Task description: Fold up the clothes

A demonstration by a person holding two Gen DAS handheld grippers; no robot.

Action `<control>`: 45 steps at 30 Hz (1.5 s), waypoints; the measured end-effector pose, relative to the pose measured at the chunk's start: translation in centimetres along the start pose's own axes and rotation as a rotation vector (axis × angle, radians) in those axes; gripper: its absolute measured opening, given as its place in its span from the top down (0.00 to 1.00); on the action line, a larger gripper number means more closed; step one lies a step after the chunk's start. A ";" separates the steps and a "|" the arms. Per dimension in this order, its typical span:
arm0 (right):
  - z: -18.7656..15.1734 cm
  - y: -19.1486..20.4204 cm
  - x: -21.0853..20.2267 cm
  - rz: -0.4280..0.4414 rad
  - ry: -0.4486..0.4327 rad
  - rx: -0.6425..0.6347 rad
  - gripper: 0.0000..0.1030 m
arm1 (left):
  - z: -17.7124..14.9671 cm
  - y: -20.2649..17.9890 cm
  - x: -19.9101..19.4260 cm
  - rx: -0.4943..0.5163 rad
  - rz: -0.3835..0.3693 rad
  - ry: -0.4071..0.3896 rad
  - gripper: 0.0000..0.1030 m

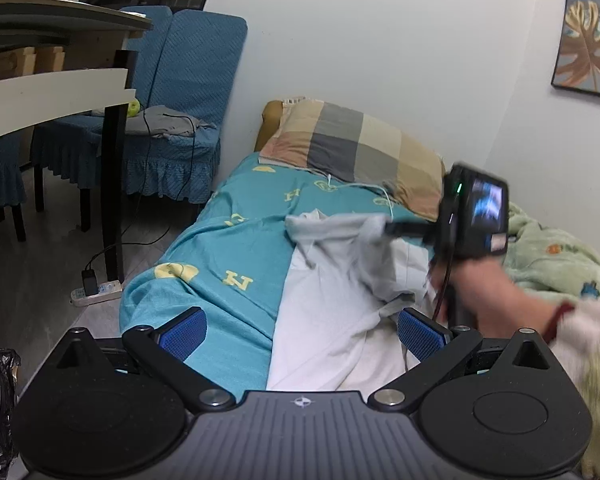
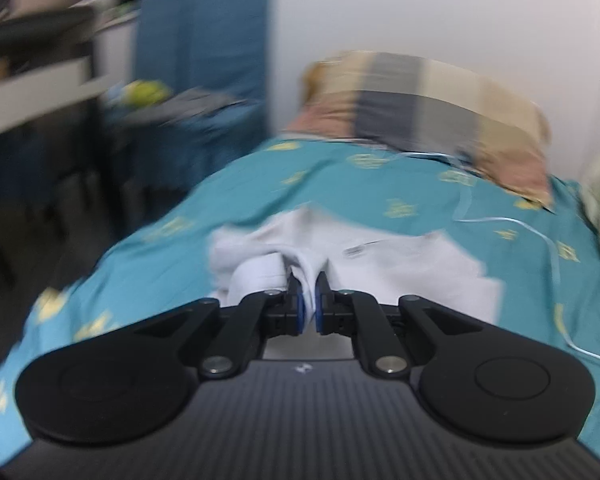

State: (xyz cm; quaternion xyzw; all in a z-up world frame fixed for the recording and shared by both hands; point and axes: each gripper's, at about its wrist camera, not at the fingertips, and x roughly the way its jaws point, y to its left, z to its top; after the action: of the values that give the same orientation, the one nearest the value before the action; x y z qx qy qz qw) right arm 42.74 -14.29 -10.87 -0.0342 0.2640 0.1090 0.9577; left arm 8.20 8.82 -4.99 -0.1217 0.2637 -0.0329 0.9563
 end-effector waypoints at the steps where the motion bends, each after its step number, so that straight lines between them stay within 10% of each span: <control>1: 0.4 -1.4 0.9 -0.018 0.012 0.035 0.92 | -0.1 -0.1 0.3 0.000 -0.006 0.009 0.00; 10: -3.2 -9.6 7.1 0.099 0.122 0.379 0.85 | -0.9 -0.7 2.9 0.023 0.004 0.070 0.00; 14: -4.7 -9.8 5.1 0.116 -0.001 0.436 0.37 | -1.0 -0.7 3.8 0.023 0.003 0.090 0.00; 17: -5.2 -8.7 2.1 0.131 -0.101 0.386 0.30 | -1.0 -0.8 4.0 0.019 0.000 0.096 0.00; 21: -5.4 -5.9 -0.5 0.141 -0.164 0.249 0.30 | -1.0 -0.7 3.8 0.007 0.007 0.091 0.00; 26: -5.8 -1.7 0.9 0.090 -0.025 0.053 0.36 | -1.1 -0.6 3.8 0.001 0.024 0.092 0.00; 30: -6.1 -0.9 1.9 -0.038 0.021 -0.021 0.81 | -1.1 -0.5 4.0 -0.006 0.025 0.095 0.00; 36: -6.6 -7.1 1.1 -0.174 0.027 0.233 0.82 | -1.1 -0.6 4.1 0.000 0.015 0.097 0.00; 45: -8.5 -13.1 -3.4 -0.009 0.064 0.591 0.78 | -1.1 -1.1 4.8 0.031 -0.002 0.108 0.00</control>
State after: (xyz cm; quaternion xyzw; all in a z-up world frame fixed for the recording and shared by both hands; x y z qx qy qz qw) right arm 38.62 -28.78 -16.25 0.2415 0.3144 0.0221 0.9178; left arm 11.77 6.90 -7.98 -0.1049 0.3144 -0.0443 0.9424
